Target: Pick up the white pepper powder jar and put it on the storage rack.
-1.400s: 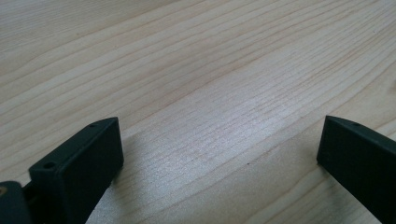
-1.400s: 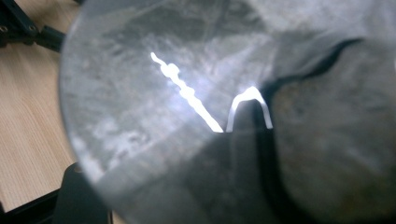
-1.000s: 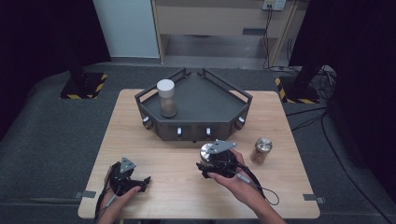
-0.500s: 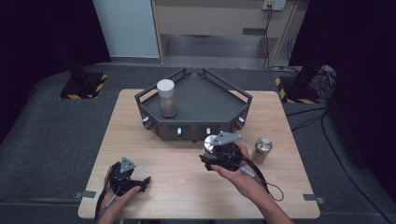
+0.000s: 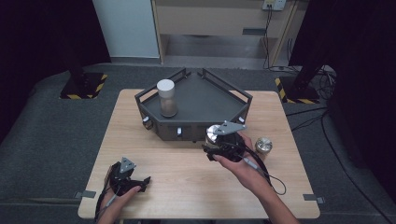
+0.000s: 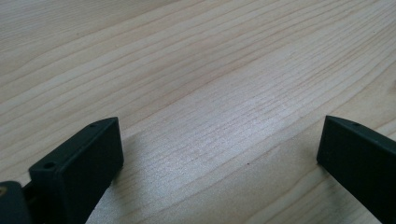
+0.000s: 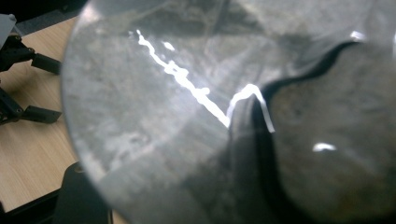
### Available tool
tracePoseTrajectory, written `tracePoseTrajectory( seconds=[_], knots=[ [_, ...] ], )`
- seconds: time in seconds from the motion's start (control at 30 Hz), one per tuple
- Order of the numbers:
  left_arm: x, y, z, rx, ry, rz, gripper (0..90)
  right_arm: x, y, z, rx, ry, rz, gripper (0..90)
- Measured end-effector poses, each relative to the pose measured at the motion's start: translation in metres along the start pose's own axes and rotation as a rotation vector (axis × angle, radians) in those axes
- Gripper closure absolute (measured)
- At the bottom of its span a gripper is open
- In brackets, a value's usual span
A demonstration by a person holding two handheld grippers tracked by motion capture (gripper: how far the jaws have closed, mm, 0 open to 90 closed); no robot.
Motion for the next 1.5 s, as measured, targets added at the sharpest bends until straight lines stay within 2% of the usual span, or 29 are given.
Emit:
tracePoseTrajectory(
  seconds=[0.3, 0.73, 0.9, 1.03, 1.5],
  knots=[
    [0.0, 0.0, 0.0, 0.001, 0.0, 0.0, 0.0, -0.014, -0.01, 0.008, 0.019, 0.003, 0.011, 30.8],
    [0.0, 0.0, 0.0, 0.002, 0.0, 0.0, 0.0, -0.049, -0.018, 0.011, 0.049, -0.01, 0.019, 30.8],
    [0.0, 0.0, 0.0, 0.002, 0.0, 0.001, 0.0, -0.062, -0.021, 0.02, 0.057, -0.017, 0.031, 30.8],
    [0.0, 0.0, 0.0, 0.002, 0.0, 0.001, 0.0, -0.07, -0.02, 0.028, 0.066, -0.003, 0.019, 30.8],
    [0.0, 0.001, 0.0, 0.002, 0.001, 0.002, 0.0, -0.097, -0.024, 0.047, 0.086, 0.013, 0.029, 30.8]
  ],
)
Point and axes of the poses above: each handheld gripper's, and its own axes: z roughly forward along the jaws, x roughly out of its underside, y roughly to its left, the point moved 9 cm from there along z, roughly forward along the jaws, and after that the axes turned 5 degrees about z, right-handed, at the moved point
